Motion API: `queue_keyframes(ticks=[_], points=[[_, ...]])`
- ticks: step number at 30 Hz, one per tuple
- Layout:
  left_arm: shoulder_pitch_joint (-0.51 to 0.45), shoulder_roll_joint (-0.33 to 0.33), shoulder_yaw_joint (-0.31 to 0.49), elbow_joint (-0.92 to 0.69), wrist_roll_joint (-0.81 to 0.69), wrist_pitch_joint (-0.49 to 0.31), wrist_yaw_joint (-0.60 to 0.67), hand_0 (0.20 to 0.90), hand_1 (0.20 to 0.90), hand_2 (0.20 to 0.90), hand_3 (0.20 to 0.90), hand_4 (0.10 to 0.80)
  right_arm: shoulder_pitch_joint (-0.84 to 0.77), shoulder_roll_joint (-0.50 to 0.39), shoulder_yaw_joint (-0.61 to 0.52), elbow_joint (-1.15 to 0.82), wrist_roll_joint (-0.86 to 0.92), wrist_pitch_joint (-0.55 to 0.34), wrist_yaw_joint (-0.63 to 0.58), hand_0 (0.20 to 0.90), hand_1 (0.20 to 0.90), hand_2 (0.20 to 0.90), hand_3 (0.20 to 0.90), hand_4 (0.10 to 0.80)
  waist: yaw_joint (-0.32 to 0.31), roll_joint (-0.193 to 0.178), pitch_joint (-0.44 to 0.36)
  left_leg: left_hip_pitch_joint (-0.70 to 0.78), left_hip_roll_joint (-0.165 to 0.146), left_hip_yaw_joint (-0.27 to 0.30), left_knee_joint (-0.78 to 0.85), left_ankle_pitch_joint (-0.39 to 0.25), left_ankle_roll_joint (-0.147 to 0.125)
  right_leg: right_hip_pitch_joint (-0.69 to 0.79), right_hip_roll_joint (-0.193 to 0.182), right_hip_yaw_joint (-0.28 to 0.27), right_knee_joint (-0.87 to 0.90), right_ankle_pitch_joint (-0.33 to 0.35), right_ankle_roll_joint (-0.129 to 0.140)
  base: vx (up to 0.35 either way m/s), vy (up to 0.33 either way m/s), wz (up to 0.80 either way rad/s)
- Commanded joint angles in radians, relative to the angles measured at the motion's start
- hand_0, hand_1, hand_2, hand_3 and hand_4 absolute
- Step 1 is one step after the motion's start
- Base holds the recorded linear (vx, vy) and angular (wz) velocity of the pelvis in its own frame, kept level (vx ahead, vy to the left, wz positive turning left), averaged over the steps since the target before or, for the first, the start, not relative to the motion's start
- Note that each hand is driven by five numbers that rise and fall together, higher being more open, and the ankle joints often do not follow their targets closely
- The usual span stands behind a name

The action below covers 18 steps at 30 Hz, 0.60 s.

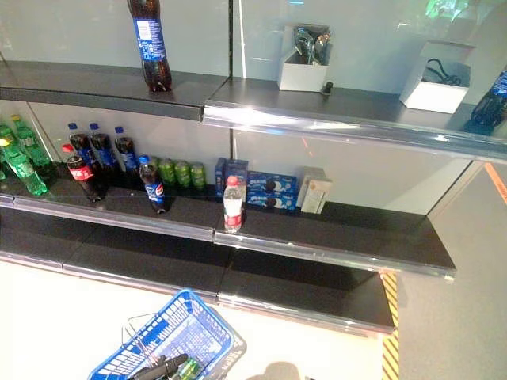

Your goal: Pick up the drink and place into the basket.

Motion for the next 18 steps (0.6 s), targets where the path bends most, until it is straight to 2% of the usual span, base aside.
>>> queue_keyframes(ticks=[1, 18], points=[[-0.079, -0.003, 0.011, -0.017, 0.031, -0.07, -0.093, 0.3, 0.3, 0.3, 0.2, 0.1, -0.083, -0.042, 0.017, 0.053, -0.004, -0.041, 0.016, 0.9, 0.9, 0.9, 0.9, 0.8, 0.025, 0.029, 0.04, 0.025, -0.068, 0.016, 0.002, -0.059, 0.066, -0.007, 0.055, -0.046, 0.033, 0.023, -0.042, 0.0, 0.0, 0.0], [-0.076, -0.004, 0.005, -0.018, 0.031, -0.072, -0.102, 0.3, 0.3, 0.3, 0.2, 0.1, -0.08, -0.041, 0.018, 0.055, -0.001, -0.044, 0.016, 0.9, 0.9, 0.9, 0.9, 0.8, 0.022, 0.029, 0.039, 0.023, -0.065, 0.02, 0.002, -0.056, 0.065, -0.009, 0.057, -0.044, 0.034, 0.023, -0.043, 0.0, 0.0, 0.0]])
